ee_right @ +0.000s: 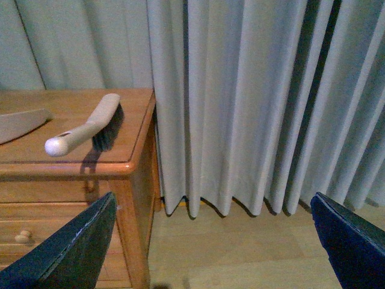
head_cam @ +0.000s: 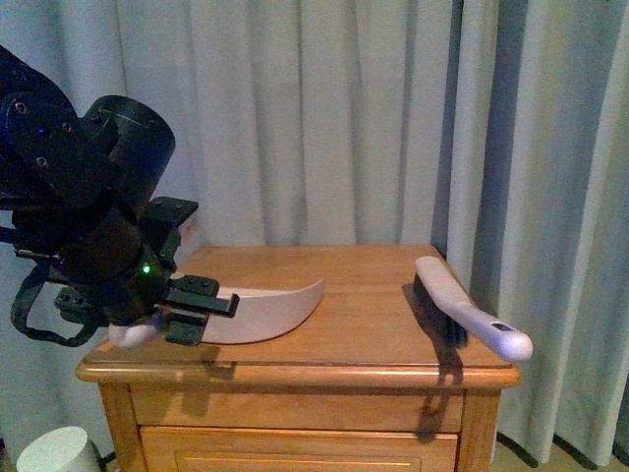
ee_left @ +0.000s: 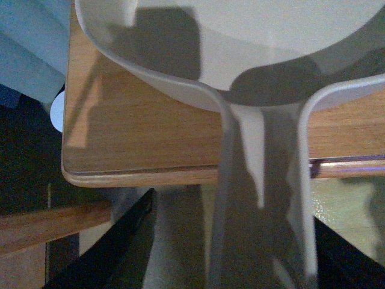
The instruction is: Clean up trash
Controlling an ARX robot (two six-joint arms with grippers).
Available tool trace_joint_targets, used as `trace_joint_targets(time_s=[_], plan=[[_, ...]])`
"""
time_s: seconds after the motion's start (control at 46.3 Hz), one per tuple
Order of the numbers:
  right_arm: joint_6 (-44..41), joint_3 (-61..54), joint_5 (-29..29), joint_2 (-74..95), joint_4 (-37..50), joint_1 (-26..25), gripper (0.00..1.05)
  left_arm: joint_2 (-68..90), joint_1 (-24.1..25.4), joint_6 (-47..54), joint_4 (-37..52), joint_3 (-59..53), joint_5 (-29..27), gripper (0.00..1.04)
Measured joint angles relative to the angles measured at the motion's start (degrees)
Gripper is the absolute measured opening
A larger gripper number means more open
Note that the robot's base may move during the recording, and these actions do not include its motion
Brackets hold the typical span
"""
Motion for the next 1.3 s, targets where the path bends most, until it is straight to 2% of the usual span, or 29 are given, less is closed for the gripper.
trace_joint_targets(time_s=[0.108, 0.173, 0.324, 0.389, 0.561, 0.713, 0.777, 0.907, 1.08, 1.123, 1.166, 1.188, 1.296], plan=[[0.0, 0.0, 0.0, 0.0, 0.0, 0.0, 0.97, 0.0, 0.28, 0.39, 1.49, -0.98, 0.48, 0.37], [0.0, 0.0, 0.02, 0.0, 0.0, 0.0, 0.97, -0.09, 0.39, 0.42, 2.12, -1.42, 0.31, 0.29], [0.0, 0.0, -0.02, 0.0, 0.0, 0.0, 0.97, -2.45, 0.96, 0.28, 6.16, -4.35, 0.0, 0.27], [0.0, 0.0, 0.0, 0.0, 0.0, 0.0, 0.97, -5.84, 0.96, 1.33, 11.21, -7.41, -0.26, 0.27], [0.0, 0.0, 0.0, 0.0, 0.0, 0.0, 0.97, -16.61, 0.59, 6.16, 27.43, -17.53, -2.4, 0.27], [0.0, 0.0, 0.0, 0.0, 0.0, 0.0, 0.97, -32.87, 0.31, 8.55, 45.64, -32.7, -0.33, 0.27], [0.0, 0.0, 0.0, 0.0, 0.0, 0.0, 0.97, -42.01, 0.44, 8.04, 50.58, -40.35, 0.87, 0.27], [0.0, 0.0, 0.02, 0.0, 0.0, 0.0, 0.97, -59.54, 3.67, 3.74, 50.56, -52.98, 2.4, 0.27], [0.0, 0.0, 0.0, 0.0, 0.0, 0.0, 0.97, -83.45, 12.87, -2.69, 41.97, -66.53, 10.47, 0.27], [0.0, 0.02, 0.31, 0.07, -0.11, 0.04, 0.97, -85.5, 13.51, -3.13, 41.42, -67.84, 10.71, 0.27], [-0.76, 0.68, 3.8, 1.27, -2.54, 1.07, 0.97, -86.79, 13.86, -3.58, 41.29, -68.54, 10.8, 0.27], [-0.83, 2.45, 8.7, 4.26, -6.16, 3.34, 0.97, -86.97, 13.94, -3.82, 41.29, -68.59, 10.8, 0.27], [-0.81, 6.49, 14.93, 16.48, -4.39, 8.79, 0.97, -87.25, 14.19, -4.28, 41.29, -68.61, 10.91, 0.27]])
